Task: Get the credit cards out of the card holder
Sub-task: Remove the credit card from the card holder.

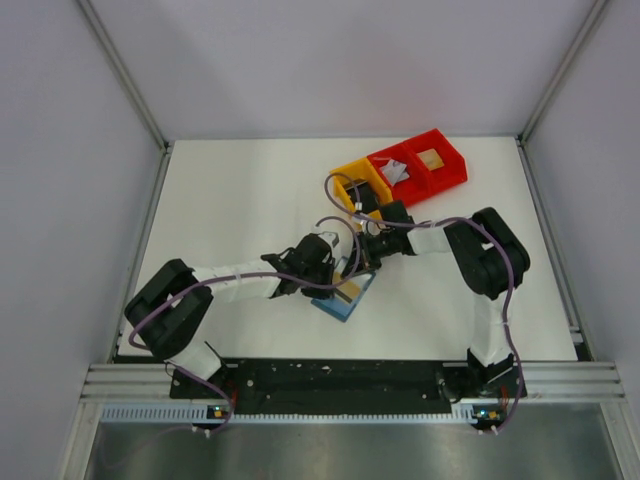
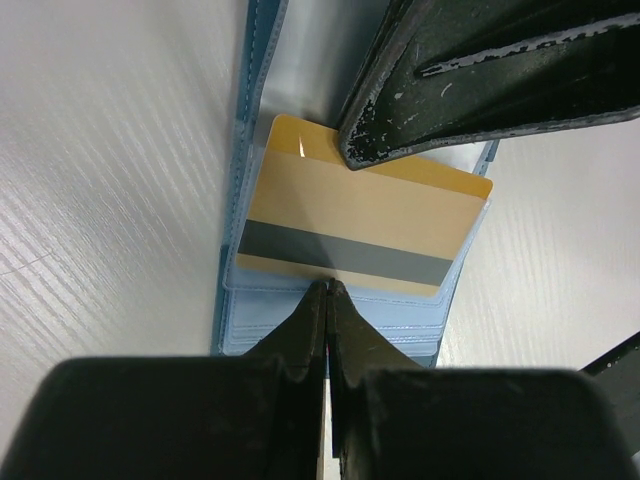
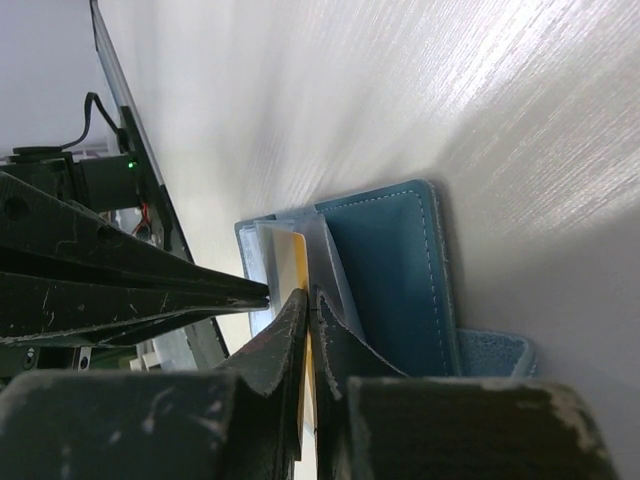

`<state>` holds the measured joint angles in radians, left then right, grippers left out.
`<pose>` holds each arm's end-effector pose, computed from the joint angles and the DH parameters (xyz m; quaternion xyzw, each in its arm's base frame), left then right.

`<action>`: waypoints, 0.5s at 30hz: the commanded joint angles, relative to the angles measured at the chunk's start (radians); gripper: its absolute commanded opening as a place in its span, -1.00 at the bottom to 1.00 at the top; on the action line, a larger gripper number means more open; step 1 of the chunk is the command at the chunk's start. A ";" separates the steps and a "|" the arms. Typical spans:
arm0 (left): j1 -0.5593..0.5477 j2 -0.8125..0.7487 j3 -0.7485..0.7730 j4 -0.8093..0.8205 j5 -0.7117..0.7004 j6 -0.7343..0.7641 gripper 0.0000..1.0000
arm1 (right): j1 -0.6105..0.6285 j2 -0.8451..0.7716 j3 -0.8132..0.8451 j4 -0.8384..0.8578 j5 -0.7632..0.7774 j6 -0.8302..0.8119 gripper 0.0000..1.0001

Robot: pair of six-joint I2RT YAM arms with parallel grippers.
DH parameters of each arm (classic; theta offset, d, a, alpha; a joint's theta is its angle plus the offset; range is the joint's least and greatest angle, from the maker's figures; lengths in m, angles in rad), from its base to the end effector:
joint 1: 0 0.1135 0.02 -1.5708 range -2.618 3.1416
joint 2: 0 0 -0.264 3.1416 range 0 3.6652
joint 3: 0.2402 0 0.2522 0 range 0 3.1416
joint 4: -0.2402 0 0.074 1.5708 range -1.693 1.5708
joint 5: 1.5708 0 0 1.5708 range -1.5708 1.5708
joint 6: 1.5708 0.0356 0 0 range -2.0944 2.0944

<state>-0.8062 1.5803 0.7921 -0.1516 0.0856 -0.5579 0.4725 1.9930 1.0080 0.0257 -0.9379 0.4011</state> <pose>0.2071 -0.2203 0.1577 0.1308 0.9408 -0.2270 0.2150 0.3148 0.1931 0.1055 -0.1663 0.8453 0.5041 0.0610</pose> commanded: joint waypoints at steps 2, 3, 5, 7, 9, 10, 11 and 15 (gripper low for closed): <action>-0.002 0.029 -0.007 -0.063 -0.040 0.019 -1.00 | -0.018 -0.008 0.033 -0.001 -0.015 -0.042 -1.00; -0.001 0.030 -0.011 -0.065 -0.035 0.021 -1.00 | -0.020 -0.005 0.044 -0.012 -0.009 -0.048 -1.00; -0.001 0.030 -0.016 -0.063 -0.026 0.027 -1.00 | -0.021 -0.002 0.078 -0.023 0.002 -0.068 -1.00; -0.001 0.033 -0.017 -0.065 -0.017 0.036 -1.00 | -0.021 0.004 0.116 -0.072 0.004 -0.090 -1.00; -0.002 0.038 -0.016 -0.063 -0.009 0.044 -1.00 | -0.021 0.009 0.145 -0.082 0.004 -0.100 -1.00; -0.002 0.040 -0.013 -0.063 -0.003 0.049 -1.00 | -0.021 0.015 0.167 -0.092 0.001 -0.108 -1.00; -0.004 0.040 -0.011 -0.063 -0.001 0.052 -1.00 | -0.021 0.021 0.181 -0.104 0.001 -0.117 -1.00; -0.004 0.038 -0.011 -0.065 -0.010 0.053 -1.00 | -0.021 0.039 0.202 -0.145 -0.004 -0.146 -1.00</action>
<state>-0.8062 1.5822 0.7921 -0.1482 0.0891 -0.5365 0.4664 2.0121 1.1580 -0.0978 -0.9363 0.3141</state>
